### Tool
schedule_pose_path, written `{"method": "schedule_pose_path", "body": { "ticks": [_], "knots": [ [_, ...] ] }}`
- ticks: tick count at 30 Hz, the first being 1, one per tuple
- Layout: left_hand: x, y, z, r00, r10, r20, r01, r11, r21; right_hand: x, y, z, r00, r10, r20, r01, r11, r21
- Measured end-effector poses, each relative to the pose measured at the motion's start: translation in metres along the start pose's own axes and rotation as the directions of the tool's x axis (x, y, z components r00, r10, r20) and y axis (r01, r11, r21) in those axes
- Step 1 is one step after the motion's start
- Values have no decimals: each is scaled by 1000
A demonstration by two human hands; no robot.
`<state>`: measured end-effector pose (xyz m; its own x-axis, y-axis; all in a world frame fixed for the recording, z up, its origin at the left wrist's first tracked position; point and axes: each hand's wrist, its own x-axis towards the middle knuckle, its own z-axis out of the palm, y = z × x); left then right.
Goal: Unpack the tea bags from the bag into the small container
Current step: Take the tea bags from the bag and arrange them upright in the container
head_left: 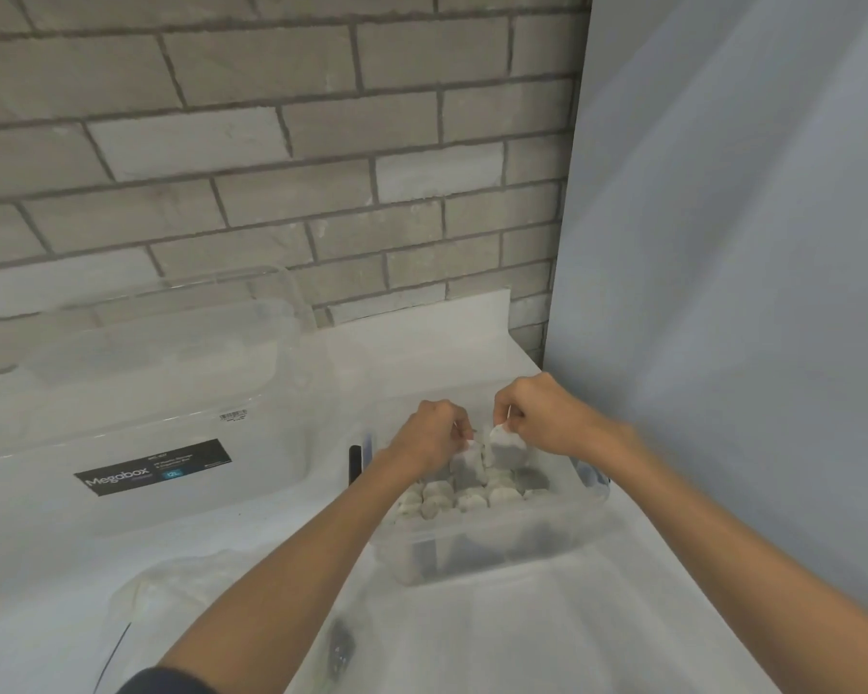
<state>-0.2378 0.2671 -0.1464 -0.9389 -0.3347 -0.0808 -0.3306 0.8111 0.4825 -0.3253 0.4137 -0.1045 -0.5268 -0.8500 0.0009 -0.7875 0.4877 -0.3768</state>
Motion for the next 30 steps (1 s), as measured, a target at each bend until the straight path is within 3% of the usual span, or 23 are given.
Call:
{"method": "schedule_pose_path", "body": {
  "ticks": [12, 22, 30],
  "knots": [
    [-8, 2, -12, 996, 27, -88, -20, 997, 72, 26, 2, 26, 981, 92, 169, -75, 992, -103],
    [-31, 3, -30, 985, 51, -162, -51, 999, 0, 25, -4, 31, 989, 121, 85, -100, 972, -214],
    [-79, -10, -64, 975, 29, -220, -64, 986, -154, 7, -57, -7, 998, -22, -51, 15, 990, -138]
  ]
}}
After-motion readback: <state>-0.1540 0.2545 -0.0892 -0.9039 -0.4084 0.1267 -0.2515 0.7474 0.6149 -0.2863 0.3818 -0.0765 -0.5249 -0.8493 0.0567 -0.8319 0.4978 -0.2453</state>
